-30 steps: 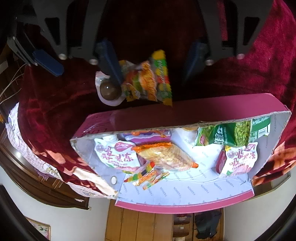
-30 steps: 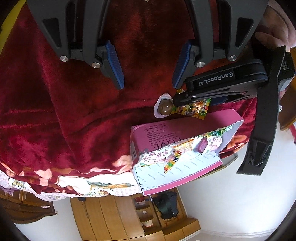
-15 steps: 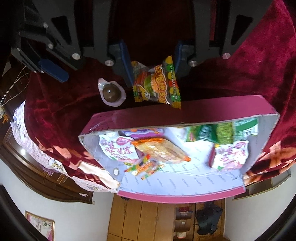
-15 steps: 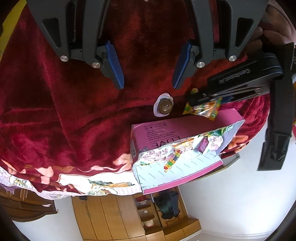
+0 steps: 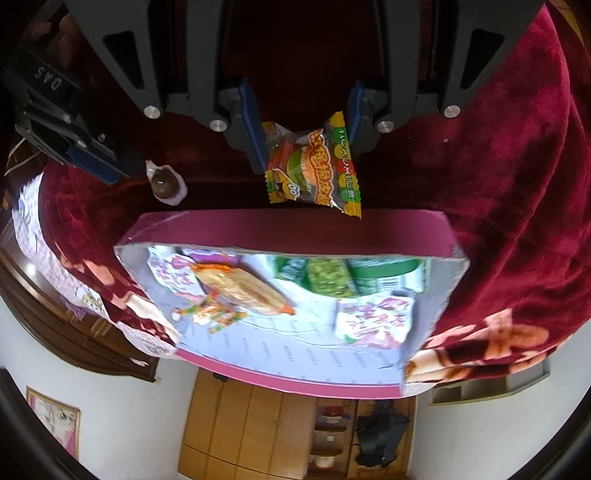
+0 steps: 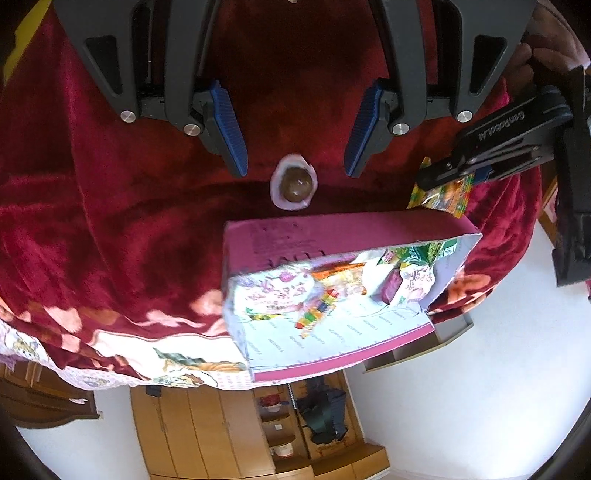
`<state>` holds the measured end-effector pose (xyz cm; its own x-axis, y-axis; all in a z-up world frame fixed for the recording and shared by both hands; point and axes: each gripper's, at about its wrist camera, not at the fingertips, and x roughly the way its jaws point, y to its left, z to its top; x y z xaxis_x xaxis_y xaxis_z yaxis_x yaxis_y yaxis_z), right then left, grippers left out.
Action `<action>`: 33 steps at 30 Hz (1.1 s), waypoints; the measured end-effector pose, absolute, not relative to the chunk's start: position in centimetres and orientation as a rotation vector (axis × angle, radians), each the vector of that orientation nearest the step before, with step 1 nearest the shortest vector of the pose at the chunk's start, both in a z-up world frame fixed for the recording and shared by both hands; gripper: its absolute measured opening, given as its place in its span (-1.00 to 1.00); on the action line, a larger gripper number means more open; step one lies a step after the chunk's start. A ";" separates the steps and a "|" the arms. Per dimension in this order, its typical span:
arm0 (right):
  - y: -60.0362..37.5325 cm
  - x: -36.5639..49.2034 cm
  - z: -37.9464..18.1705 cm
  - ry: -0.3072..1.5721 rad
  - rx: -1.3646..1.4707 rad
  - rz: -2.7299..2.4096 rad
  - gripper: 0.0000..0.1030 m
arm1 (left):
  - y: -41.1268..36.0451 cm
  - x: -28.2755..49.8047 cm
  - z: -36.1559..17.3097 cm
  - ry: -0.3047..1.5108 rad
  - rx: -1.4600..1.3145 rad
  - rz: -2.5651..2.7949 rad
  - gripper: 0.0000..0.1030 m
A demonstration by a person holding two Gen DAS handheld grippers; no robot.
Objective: Organize snacks
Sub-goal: 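Grasp the chocolate ball in white blister with the right tool while the left tool holds the gummy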
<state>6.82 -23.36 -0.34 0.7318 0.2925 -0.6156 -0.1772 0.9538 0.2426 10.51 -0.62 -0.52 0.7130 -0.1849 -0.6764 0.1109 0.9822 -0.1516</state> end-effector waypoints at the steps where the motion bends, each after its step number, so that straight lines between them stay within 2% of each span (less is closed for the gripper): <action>1: -23.1 7.1 -0.4 0.709 0.165 0.257 0.09 | -0.3 10.5 -0.6 0.760 -0.110 -0.161 -0.22; 16: -21.1 9.8 -2.9 0.768 0.126 0.193 0.08 | 1.7 10.9 -2.2 0.779 -0.190 -0.165 -0.21; 26: -20.7 9.2 -3.2 0.734 0.087 0.127 -0.23 | 1.6 10.8 -2.3 0.776 -0.183 -0.163 -0.21; 33: -20.6 8.9 -2.8 0.720 0.084 0.124 -0.27 | 1.4 10.4 -1.9 0.768 -0.171 -0.165 -0.21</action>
